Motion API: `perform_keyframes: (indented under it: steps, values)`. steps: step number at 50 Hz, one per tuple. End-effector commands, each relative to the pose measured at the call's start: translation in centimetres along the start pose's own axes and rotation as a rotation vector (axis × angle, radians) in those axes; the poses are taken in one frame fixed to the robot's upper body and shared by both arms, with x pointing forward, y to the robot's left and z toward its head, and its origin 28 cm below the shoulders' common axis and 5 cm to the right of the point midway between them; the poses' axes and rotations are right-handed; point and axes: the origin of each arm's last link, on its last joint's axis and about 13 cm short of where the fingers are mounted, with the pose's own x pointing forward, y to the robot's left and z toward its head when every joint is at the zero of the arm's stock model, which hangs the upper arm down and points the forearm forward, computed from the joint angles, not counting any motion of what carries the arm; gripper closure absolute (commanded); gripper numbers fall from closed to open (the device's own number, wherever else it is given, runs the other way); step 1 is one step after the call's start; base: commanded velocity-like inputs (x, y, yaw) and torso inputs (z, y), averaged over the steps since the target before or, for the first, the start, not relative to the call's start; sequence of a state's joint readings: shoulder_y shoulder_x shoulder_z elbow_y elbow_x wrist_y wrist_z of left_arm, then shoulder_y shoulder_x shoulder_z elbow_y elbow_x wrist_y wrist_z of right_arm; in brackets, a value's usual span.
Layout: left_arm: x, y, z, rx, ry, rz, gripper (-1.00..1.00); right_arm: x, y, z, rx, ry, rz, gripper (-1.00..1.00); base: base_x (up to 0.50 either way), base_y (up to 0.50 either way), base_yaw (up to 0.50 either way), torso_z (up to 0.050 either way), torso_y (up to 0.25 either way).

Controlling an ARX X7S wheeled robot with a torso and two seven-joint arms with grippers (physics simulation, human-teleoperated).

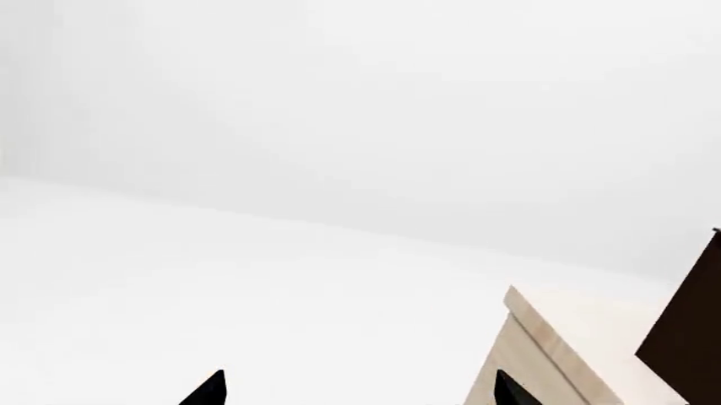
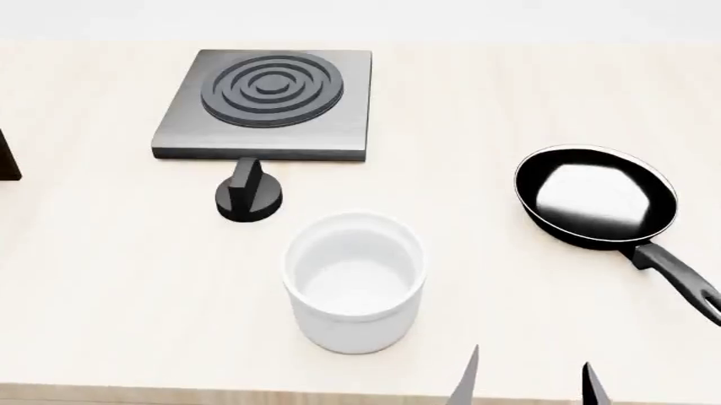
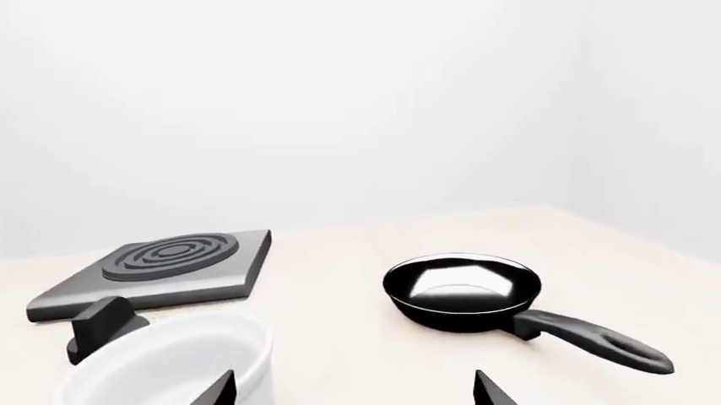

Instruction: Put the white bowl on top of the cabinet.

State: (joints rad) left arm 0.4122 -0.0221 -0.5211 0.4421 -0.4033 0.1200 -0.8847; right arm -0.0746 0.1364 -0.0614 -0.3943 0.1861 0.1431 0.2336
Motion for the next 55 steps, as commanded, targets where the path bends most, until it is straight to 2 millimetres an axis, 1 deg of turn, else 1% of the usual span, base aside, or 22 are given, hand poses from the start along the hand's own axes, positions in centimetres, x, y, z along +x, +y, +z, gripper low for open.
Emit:
perform_keyframes:
  steps: [1,2,3,5,7,11,12,14,19,22,26,36,55]
  values:
    - [0.1,1.1,0.6,-0.001,-0.023,0.139,-1.0,-0.2,-0.3,1.6,0.007,-0.033,-0.027,-1.0,0.0,0.0,0.0,0.0,0.0]
    - [0.1,1.1,0.5,-0.002,-0.021,0.135,-1.0,-0.2,-0.3,1.8,0.007,-0.036,-0.03,-1.0,0.0,0.0,0.0,0.0,0.0]
    - [0.1,1.0,0.5,-0.001,-0.018,0.132,-1.0,-0.3,-0.3,2.4,0.058,-0.039,-0.021,-1.0,0.0,0.0,0.0,0.0,0.0]
    - [0.2,1.0,0.4,-0.004,-0.009,0.128,-1.0,-0.3,-0.4,3.0,0.004,-0.056,-0.055,-1.0,0.0,0.0,0.0,0.0,0.0]
    - [0.2,1.0,0.3,-0.007,-0.005,0.129,-1.0,-0.5,-0.5,3.7,0.031,-0.07,-0.046,-1.0,0.0,0.0,0.0,0.0,0.0]
    - [0.2,1.0,0.3,-0.007,-0.004,0.126,-1.0,-0.8,-0.8,5.2,0.024,-0.096,-0.081,-1.0,0.0,0.0,0.0,0.0,0.0]
    - [0.2,1.0,0.2,-0.008,0.0,0.124,-1.0,-0.9,-0.9,5.8,0.003,-0.108,-0.097,-1.0,0.0,0.0,0.0,0.0,0.0]
    - [0.2,0.9,0.2,-0.01,0.003,0.122,-1.0,-1.1,-1.0,6.3,0.006,-0.107,-0.098,-1.0,0.0,0.0,0.0,0.0,0.0]
    - [0.2,0.9,0.2,-0.01,0.006,0.118,-1.0,-1.6,-0.5,7.7,-0.018,-0.13,-0.089,-1.0,0.0,0.0,0.0,0.0,0.0]
    - [0.2,1.0,0.2,-0.011,0.009,0.116,-1.0,-2.1,-0.1,8.6,-0.051,-0.172,-0.067,-1.0,0.0,0.0,0.0,0.0,0.0]
    - [0.2,1.0,0.2,-0.012,0.011,0.116,-1.0,-2.5,0.1,9.3,-0.053,-0.198,-0.061,-1.0,0.0,0.03,0.0,0.0,0.0]
    - [0.2,1.0,0.1,-0.017,0.016,0.112,-1.0,-2.9,0.3,9.8,-0.064,-0.227,-0.047,-1.0,0.15,0.47,0.0,0.0,0.0]
    - [0.2,1.0,0.1,-0.02,0.022,0.108,-1.0,-2.8,0.4,9.6,-0.049,-0.223,-0.039,-1.0,0.17,0.5,0.0,0.0,0.0]
